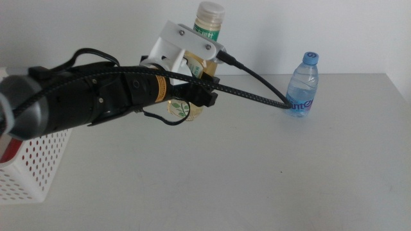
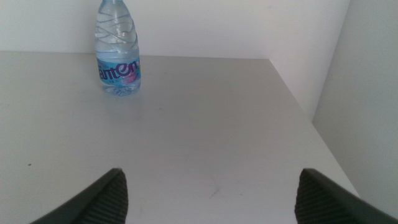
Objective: Use arms to grab the bottles and put them into the dustbin to the left of the table.
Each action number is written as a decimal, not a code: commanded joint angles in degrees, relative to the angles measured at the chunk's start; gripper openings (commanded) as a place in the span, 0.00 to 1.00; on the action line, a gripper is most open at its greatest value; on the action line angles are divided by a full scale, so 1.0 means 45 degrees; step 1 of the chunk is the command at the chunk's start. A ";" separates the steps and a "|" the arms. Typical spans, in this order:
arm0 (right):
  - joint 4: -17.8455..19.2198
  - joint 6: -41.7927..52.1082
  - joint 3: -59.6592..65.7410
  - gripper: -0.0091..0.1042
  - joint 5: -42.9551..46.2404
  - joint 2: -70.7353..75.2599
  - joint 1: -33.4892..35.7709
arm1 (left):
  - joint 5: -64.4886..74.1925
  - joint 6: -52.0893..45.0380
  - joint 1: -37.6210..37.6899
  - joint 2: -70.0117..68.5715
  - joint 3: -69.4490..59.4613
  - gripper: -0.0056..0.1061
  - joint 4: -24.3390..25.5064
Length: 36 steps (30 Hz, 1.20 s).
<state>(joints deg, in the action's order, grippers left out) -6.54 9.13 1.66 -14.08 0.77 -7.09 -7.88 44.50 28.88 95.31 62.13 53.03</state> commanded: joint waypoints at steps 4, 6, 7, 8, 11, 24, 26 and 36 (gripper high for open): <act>0.0058 0.0148 -0.0127 0.70 0.0928 0.0270 -0.0045 | 0.1499 0.0063 -0.0315 -0.2241 0.0451 0.04 -0.1077; 0.0058 0.0148 -0.0127 0.70 0.0928 0.0270 -0.0045 | 0.2526 -0.0667 -0.0563 -0.2625 0.0451 0.04 -0.2798; 0.0058 0.0148 -0.0127 0.70 0.0928 0.0270 -0.0045 | 0.3143 -0.1279 -0.0647 -0.2794 0.0451 0.04 -0.3494; 0.0058 0.0148 -0.0127 0.70 0.0928 0.0270 -0.0045 | 0.3769 -0.2283 -0.0765 -0.2957 0.0451 0.04 -0.4445; 0.0058 0.0148 -0.0127 0.70 0.0928 0.0270 -0.0045 | 0.5324 -0.6015 -0.1261 -0.3321 0.0541 0.04 -0.7308; 0.0058 0.0148 -0.0127 0.70 0.0928 0.0270 -0.0045 | 1.3190 -1.1584 -0.5772 -0.3481 0.5206 0.04 -1.1281; 0.0058 0.0148 -0.0127 0.70 0.0928 0.0270 -0.0045 | 1.3747 -1.1884 -0.6500 -0.3456 0.5782 0.04 -1.1281; 0.0058 0.0148 -0.0127 0.70 0.0928 0.0270 -0.0045 | 1.4389 -1.2431 -0.9630 -0.2317 0.6257 0.04 -1.1396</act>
<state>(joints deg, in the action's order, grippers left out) -6.54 9.13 1.66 -14.08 0.77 -7.09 61.40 -10.82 -13.13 86.28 87.69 2.40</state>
